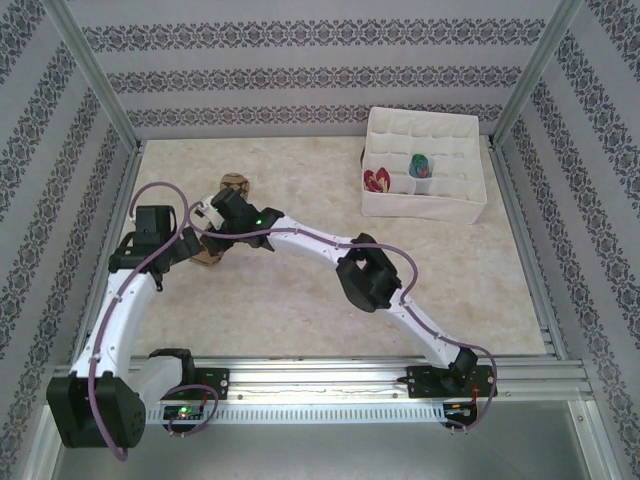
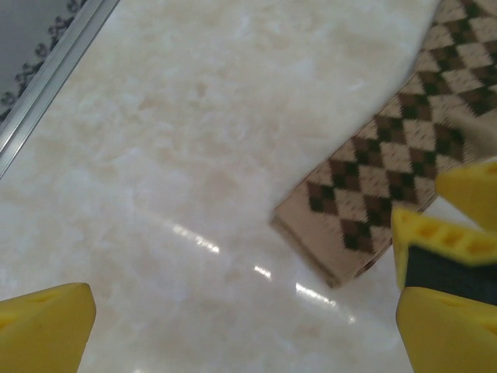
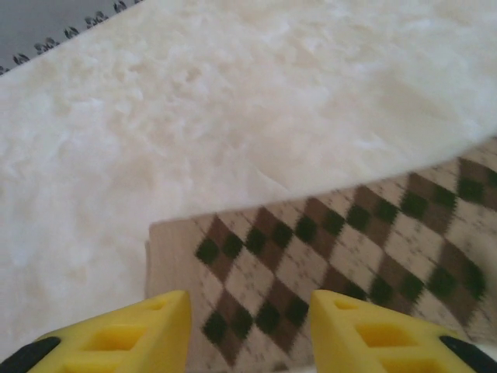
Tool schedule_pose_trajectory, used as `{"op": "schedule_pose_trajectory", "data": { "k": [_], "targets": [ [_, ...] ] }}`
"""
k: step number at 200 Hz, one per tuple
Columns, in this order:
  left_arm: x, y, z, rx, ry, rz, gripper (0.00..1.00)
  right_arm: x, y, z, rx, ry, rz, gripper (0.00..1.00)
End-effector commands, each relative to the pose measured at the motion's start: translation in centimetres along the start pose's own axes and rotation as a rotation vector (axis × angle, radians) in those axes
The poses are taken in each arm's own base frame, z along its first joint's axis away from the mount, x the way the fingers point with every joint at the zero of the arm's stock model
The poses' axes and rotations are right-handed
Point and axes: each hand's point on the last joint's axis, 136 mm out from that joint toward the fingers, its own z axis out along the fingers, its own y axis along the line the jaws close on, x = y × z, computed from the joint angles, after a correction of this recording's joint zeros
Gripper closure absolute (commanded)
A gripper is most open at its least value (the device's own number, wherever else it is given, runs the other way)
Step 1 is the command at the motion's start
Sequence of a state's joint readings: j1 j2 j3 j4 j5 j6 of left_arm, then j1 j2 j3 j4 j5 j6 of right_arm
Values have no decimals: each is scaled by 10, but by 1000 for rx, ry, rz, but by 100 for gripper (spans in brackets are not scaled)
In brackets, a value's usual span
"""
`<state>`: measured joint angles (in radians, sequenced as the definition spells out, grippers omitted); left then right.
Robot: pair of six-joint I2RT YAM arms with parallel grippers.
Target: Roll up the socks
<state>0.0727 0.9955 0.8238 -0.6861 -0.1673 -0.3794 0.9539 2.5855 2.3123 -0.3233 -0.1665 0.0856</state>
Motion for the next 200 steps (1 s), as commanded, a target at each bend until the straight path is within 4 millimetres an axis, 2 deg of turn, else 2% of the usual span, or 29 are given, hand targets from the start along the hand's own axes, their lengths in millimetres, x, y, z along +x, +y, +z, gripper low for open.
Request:
{"op": "schedule_pose_trajectory", "data": {
  "k": [1, 24, 48, 78, 98, 115, 134, 173, 200],
  "targets": [
    [25, 23, -7, -65, 43, -22, 1, -11, 8, 16, -75, -32, 52, 61],
    [36, 25, -8, -58, 61, -14, 1, -4, 13, 37, -119, -31, 130, 65],
    [41, 24, -6, -48, 75, -11, 1, 20, 9, 51, -121, 19, 207, 66],
    [37, 18, -1, -31, 84, 9, 1, 50, 6, 55, -105, 114, 239, 67],
    [34, 15, 4, -27, 95, 17, 1, 69, 0, 48, -72, 175, 246, 68],
    [31, 8, 7, -4, 103, 23, 1, 81, -11, 35, -28, 211, 246, 69],
    [31, -4, 10, 56, 111, 35, 1, 99, -33, 15, 31, 243, 284, 70],
    [33, -55, 14, 330, 130, 49, 0, 146, -81, -46, 148, 307, 413, 70],
    [39, -93, 21, 464, 172, 85, 0, 179, -90, -85, 188, 347, 434, 69]
  ]
}}
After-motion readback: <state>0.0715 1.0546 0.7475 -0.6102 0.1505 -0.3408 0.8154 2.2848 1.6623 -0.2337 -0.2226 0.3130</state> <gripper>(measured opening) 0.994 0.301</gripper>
